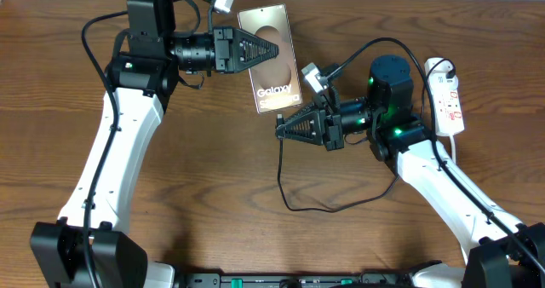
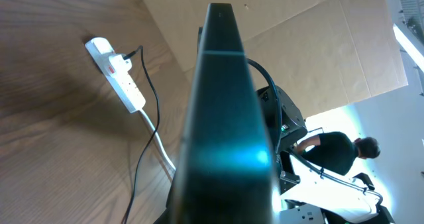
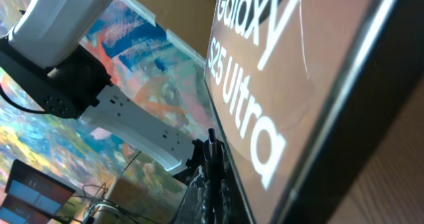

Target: Plug charger to phone and switch on socket

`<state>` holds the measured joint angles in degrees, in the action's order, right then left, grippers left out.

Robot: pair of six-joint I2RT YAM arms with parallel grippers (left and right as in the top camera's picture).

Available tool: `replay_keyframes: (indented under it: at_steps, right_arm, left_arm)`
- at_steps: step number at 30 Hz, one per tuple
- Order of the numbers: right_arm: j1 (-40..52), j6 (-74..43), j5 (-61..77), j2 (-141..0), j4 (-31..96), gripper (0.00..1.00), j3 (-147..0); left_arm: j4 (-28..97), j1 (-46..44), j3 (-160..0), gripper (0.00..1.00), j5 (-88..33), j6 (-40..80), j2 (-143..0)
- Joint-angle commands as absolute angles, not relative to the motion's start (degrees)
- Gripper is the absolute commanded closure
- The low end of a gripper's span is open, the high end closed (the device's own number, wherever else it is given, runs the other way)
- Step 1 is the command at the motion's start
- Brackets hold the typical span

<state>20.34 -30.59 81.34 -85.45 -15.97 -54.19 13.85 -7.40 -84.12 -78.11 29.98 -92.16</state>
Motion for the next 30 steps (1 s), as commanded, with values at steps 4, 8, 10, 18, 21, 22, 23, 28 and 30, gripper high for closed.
replay_keyframes:
  at_steps: [4, 8, 10, 18, 21, 22, 23, 28, 30]
  right_arm:
    - [19.4, -30.8, 82.7, -85.5, -16.1, 0.99, -54.3]
    - [18.7, -31.3, 82.5, -85.5, -16.3, 0.99, -54.3]
    - [18.7, -31.3, 82.5, -85.5, -16.3, 0.99, -54.3]
    - [18.8, -31.3, 82.5, -85.5, -16.3, 0.99, -54.3]
    - [18.8, -31.5, 82.7, -85.5, -16.3, 0.99, -54.3]
    - [18.8, -31.7, 82.7, -85.5, -16.4, 0.99, -54.3]
    - [18.8, -31.7, 82.7, -85.5, -16.4, 0.99, -54.3]
    - [18.9, -31.7, 83.1, -85.5, -16.3, 0.99, -54.3]
    - [18.9, -31.7, 83.1, -85.5, -16.3, 0.99, -54.3]
  left_arm:
    - [13.3, -7.3, -85.0, 0.92, -81.3, 30.3, -91.4]
    - [13.3, -7.3, -85.0, 0.93, -82.8, 30.3, -91.4]
    - [13.4, -7.3, -85.0, 0.92, -83.0, 30.3, -91.4]
    - [13.4, -7.3, -85.0, 0.92, -83.0, 28.3, -91.4]
    - [13.4, -7.3, -85.0, 0.93, -83.0, 28.1, -91.4]
    - [13.4, -7.3, -85.0, 0.93, -82.9, 28.0, -91.4]
    - [13.4, -7.3, -85.0, 0.92, -82.9, 27.6, -91.4]
    - [13.4, -7.3, -85.0, 0.93, -82.7, 26.6, -91.4]
    - [13.4, -7.3, -85.0, 0.93, -82.7, 26.6, -91.4]
